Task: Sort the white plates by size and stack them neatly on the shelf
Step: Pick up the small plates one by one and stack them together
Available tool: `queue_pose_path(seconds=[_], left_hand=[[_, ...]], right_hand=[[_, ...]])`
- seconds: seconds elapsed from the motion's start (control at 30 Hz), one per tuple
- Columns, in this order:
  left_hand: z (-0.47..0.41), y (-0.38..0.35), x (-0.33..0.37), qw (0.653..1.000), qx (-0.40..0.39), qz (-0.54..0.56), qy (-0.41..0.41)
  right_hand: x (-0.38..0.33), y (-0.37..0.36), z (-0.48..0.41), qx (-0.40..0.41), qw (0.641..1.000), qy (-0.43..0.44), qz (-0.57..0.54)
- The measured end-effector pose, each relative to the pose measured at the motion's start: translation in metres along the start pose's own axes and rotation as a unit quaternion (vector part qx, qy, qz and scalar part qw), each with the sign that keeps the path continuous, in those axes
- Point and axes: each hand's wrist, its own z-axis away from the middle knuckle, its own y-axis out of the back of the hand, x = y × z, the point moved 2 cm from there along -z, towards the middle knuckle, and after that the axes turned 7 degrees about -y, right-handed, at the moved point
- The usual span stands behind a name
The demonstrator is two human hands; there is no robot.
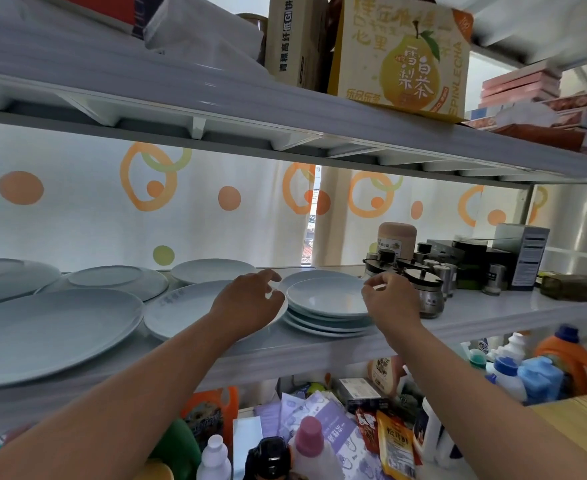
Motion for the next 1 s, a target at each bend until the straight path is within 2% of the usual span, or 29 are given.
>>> queue_pose_path(seconds=[0.17, 0.27, 0.37, 0.5, 0.57, 0.67, 0.73, 0.83, 0.93, 1.0], left_hand=[[0.001, 0.009, -0.004, 1.000, 0.000, -0.021, -0.004], [0.004, 0.024, -0.013, 0.999, 0.009, -0.041, -0.005], [0.004, 0.041, -0.028, 0.999, 0.007, -0.049, 0.022], [0.001, 0.058, -0.052, 0.997, -0.014, -0.052, 0.064], [-0.003, 0.061, -0.062, 0.996, -0.017, -0.023, 0.080], [-0.011, 0.062, -0.069, 0.990, -0.024, 0.094, 0.105], [-0.015, 0.064, -0.076, 0.986, -0.020, 0.119, 0.118], [-0.022, 0.068, -0.091, 0.992, -0.015, 0.043, 0.118], [-0.026, 0.071, -0.104, 0.992, -0.032, -0.061, 0.107], [-0.030, 0.071, -0.114, 0.989, -0.048, -0.089, 0.109]], right_hand=[[-0.017, -0.011, 0.007, -0.036, 0.998, 0.047, 0.015], [-0.030, -0.022, 0.012, -0.072, 0.991, 0.105, 0.041], [-0.041, -0.035, 0.018, -0.104, 0.980, 0.154, 0.073], [-0.061, -0.059, 0.019, -0.147, 0.971, 0.177, 0.059], [-0.073, -0.076, 0.017, -0.166, 0.967, 0.189, 0.046], [-0.090, -0.092, 0.014, -0.185, 0.963, 0.196, 0.020], [-0.100, -0.108, 0.007, -0.185, 0.960, 0.208, 0.024], [-0.111, -0.135, -0.008, -0.175, 0.956, 0.226, 0.060], [-0.112, -0.166, -0.027, -0.188, 0.953, 0.212, 0.109], [-0.112, -0.184, -0.040, -0.203, 0.947, 0.194, 0.152]])
